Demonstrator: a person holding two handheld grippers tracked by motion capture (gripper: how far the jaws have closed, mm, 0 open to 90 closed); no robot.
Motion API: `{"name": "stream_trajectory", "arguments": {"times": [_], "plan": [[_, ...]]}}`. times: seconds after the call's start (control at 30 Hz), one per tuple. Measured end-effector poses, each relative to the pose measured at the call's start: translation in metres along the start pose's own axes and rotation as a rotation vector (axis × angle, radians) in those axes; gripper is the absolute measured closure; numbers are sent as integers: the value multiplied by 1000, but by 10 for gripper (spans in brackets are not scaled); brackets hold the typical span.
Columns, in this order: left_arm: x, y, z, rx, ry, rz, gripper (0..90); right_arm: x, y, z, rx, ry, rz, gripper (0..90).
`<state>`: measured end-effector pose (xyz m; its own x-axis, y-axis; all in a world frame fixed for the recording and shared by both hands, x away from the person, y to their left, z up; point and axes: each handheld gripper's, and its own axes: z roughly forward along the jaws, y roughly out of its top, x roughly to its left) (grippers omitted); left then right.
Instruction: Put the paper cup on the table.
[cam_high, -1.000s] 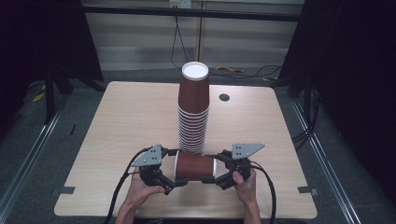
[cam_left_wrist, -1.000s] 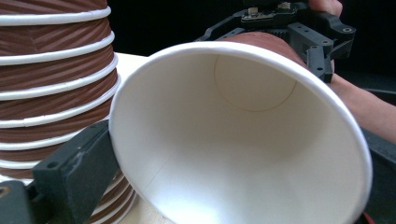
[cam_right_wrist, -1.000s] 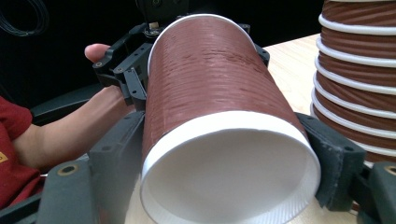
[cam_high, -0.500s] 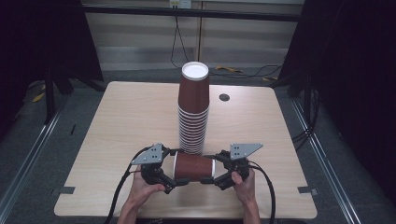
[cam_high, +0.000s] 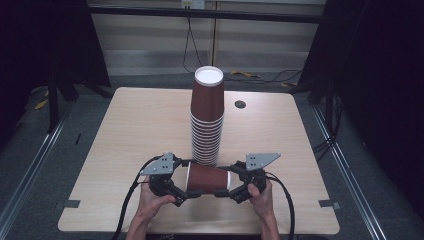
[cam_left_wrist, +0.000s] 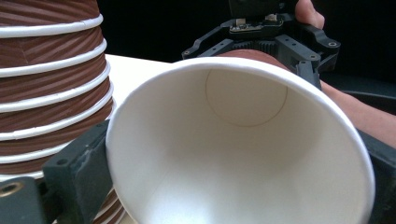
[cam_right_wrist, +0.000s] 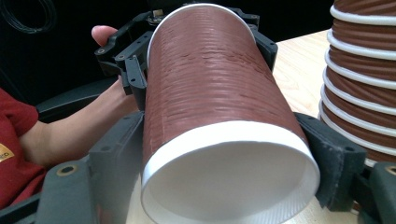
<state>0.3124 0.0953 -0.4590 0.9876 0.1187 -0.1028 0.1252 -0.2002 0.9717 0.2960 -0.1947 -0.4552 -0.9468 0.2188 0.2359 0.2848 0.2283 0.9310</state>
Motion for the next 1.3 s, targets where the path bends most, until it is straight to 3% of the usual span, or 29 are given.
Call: {"name": "stream_trajectory", "arguments": {"times": [0.43,0.47,0.5,0.77,1.0,1.3], "plan": [[2,1,-4,49,33,8,49,0,0,1,-6,-46,8,143],[1,2,-5,53,56,9,49,0,0,0,-10,-51,7,136],[3,2,-6,46,35,5,50,0,0,-1,-14,-60,11,134],[5,2,-11,73,61,7,50,0,-3,-4,-40,-88,11,131],[6,2,-19,107,88,-2,49,1,-6,-13,-96,-155,5,129],[9,5,-29,134,117,-4,49,1,-12,-23,-112,-260,26,130]]}}
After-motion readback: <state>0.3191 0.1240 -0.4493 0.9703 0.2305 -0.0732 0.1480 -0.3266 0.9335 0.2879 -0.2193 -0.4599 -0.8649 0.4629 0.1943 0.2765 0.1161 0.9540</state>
